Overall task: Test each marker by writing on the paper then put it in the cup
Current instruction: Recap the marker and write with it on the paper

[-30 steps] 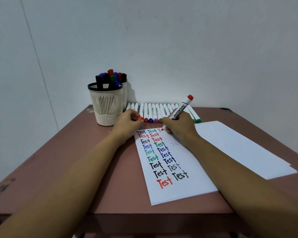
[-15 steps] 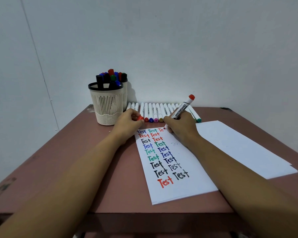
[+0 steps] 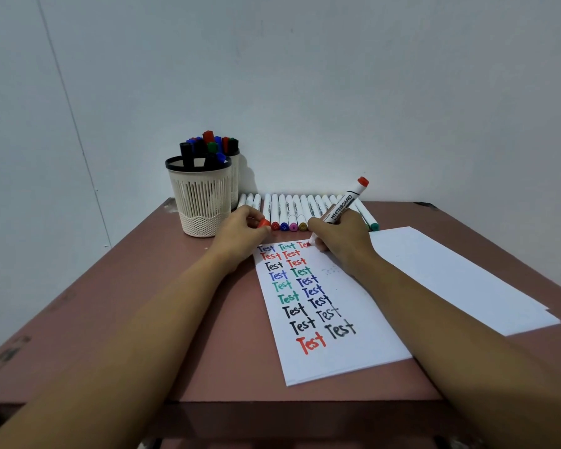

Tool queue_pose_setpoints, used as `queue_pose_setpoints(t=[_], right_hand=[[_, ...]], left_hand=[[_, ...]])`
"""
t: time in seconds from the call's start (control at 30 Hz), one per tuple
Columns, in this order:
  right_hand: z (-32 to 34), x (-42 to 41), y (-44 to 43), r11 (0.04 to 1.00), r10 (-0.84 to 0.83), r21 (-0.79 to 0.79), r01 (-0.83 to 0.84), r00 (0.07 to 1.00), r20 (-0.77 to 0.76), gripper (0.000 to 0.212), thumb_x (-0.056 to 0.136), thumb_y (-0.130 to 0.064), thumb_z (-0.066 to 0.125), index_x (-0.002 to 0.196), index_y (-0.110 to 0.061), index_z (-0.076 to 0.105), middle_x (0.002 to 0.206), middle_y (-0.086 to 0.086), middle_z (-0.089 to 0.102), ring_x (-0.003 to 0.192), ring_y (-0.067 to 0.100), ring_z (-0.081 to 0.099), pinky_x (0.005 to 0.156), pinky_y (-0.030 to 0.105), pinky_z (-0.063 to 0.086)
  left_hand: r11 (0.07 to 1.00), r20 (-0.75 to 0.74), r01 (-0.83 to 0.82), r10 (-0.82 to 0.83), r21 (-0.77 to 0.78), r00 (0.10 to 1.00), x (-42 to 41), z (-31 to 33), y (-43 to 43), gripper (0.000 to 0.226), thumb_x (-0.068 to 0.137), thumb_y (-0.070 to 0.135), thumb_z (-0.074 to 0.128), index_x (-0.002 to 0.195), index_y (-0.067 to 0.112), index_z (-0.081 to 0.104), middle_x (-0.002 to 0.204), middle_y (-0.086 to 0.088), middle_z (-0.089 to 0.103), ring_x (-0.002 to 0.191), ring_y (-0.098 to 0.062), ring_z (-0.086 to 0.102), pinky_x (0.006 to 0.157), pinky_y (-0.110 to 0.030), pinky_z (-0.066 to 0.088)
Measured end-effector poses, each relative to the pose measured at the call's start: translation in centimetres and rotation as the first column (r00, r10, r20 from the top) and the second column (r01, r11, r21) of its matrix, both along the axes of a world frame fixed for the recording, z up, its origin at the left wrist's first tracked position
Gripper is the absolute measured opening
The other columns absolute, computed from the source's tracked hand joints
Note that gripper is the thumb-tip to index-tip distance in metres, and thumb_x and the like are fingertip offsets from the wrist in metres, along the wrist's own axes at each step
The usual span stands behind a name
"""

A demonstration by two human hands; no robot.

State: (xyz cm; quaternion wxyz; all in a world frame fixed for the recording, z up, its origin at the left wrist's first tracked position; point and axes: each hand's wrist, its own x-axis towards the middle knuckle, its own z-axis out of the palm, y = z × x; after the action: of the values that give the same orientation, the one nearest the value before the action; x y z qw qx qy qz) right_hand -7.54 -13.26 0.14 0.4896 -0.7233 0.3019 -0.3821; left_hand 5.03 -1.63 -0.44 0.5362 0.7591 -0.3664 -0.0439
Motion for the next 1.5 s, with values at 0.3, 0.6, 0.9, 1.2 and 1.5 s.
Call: queue_pose_setpoints(t=[0.3,0.6,0.9,1.2,1.5], right_hand=[[0.1,-0.1,0.2,0.999,-0.044,-0.026,0.044,0.999,-0.01,0.017,0.075,-0.011,0.063,0.074,0.006,0.061,0.073,0.02,0.067,0.061,0.02,0.057,0.063,0.036,0.05],[0.2,-0.2,0.3,0.999,-0.045,-0.004,0.045,0.999,0.007,0.018,0.077,-0.013,0.061,0.066,-0.01,0.046,0.066,0.011,0.057,0.06,0.02,0.048,0.057,0.029,0.039],[0.2,-0.1,0.4,0.999,-0.041,-0.029,0.041,0.999,-0.023,0.012,0.077,-0.012,0.063,0.071,-0.003,0.058,0.071,0.012,0.063,0.065,0.02,0.057,0.064,0.033,0.048],[0.7,-0.5,0.2,0.987,-0.031,0.16,0.01,0.991,0.13,0.006,0.083,-0.009,0.058,0.08,-0.004,0.058,0.065,0.006,0.061,0.055,0.014,0.053,0.057,0.029,0.045],[2.3,-1.6,1.7,0.9,0.181,0.299,-0.317,0.896,0.405,0.019,0.09,0.0,0.052,0.073,-0.005,0.059,0.061,0.003,0.058,0.055,0.012,0.058,0.055,0.02,0.054]], left_hand=[[1.0,-0.006,0.003,-0.003,0.006,1.0,-0.2,0.1,0.0,0.017,0.085,0.014,0.064,0.1,0.015,0.057,0.104,-0.007,0.063,0.099,-0.019,0.059,0.09,-0.036,0.05],[1.0,-0.007,0.002,-0.002,0.008,1.0,-0.3,0.2,0.1,0.017,0.085,0.013,0.064,0.1,0.015,0.056,0.101,-0.005,0.062,0.095,-0.017,0.059,0.086,-0.032,0.05],[1.0,-0.015,0.012,-0.011,0.017,1.0,-0.6,0.4,0.3,0.016,0.086,0.014,0.063,0.101,0.015,0.057,0.1,-0.005,0.063,0.093,-0.016,0.059,0.079,-0.027,0.048],[0.998,0.077,0.068,-0.068,0.005,0.995,-1.3,0.6,0.7,0.014,0.088,0.02,0.06,0.099,0.028,0.057,0.1,-0.005,0.067,0.092,-0.018,0.063,0.086,-0.035,0.051],[0.993,0.283,0.117,-0.122,0.036,0.951,-2.6,1.3,0.7,0.026,0.086,0.017,0.064,0.111,0.011,0.062,0.098,0.002,0.063,0.087,-0.009,0.056,0.072,-0.008,0.042]])
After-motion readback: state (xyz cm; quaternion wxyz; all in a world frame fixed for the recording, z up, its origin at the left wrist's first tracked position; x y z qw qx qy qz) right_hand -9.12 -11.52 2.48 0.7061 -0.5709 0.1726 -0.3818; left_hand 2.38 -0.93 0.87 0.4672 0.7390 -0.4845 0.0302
